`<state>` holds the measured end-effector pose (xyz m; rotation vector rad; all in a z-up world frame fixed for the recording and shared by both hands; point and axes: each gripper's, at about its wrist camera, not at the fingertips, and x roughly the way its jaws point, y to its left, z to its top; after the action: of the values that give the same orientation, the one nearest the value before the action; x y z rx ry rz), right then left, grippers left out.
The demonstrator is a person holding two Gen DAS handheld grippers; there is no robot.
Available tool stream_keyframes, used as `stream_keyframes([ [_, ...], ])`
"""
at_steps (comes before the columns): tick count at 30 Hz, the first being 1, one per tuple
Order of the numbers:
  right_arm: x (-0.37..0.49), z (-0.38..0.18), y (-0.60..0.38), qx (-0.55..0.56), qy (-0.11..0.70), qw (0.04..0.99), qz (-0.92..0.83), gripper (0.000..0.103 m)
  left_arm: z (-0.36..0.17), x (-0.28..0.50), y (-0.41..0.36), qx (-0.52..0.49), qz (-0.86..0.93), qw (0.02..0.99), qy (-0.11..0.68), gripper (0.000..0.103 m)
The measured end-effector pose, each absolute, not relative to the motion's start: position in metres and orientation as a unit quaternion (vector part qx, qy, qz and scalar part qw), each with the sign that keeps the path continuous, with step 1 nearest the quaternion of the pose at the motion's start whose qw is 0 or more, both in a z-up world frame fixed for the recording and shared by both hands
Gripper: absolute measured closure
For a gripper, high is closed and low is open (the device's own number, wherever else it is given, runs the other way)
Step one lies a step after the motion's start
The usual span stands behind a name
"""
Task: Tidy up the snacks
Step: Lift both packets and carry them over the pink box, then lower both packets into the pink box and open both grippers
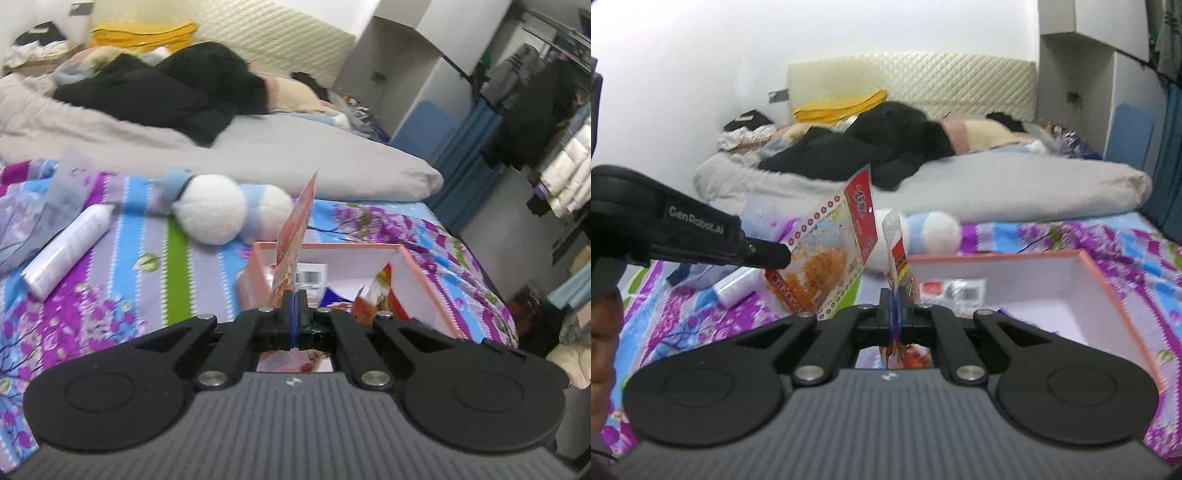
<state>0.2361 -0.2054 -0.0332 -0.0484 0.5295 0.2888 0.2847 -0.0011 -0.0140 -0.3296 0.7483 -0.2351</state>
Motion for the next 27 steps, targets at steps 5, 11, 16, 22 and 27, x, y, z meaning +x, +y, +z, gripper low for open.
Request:
stream_keyframes([
  [5,0.24,-0.014,-0.243,-0.014,0.244,0.963,0.114,0.099,0.001,0.292,-0.038,-0.149,-0.142,0.91,0.36,0.103],
  [11,0.242,-0.007,-0.284,0.0,0.237,0.967,0.089,0.099,0.001,0.303,-0.084,-0.135,-0.171,0.904,0.368,0.103],
  [16,0.254,-0.025,-0.311,0.013,0.262,0.962,0.08,0.099,-0.022,0.322,-0.113,-0.127,-0.179,0.894,0.391,0.103],
  [22,0.283,-0.064,-0.331,0.029,0.306,0.949,0.077,0.099,-0.062,0.355,-0.138,-0.123,-0.178,0.877,0.429,0.103],
  [27,0.308,-0.101,-0.342,0.037,0.341,0.936,0.075,0.098,-0.096,0.389,-0.151,-0.124,-0.174,0.864,0.455,0.103],
])
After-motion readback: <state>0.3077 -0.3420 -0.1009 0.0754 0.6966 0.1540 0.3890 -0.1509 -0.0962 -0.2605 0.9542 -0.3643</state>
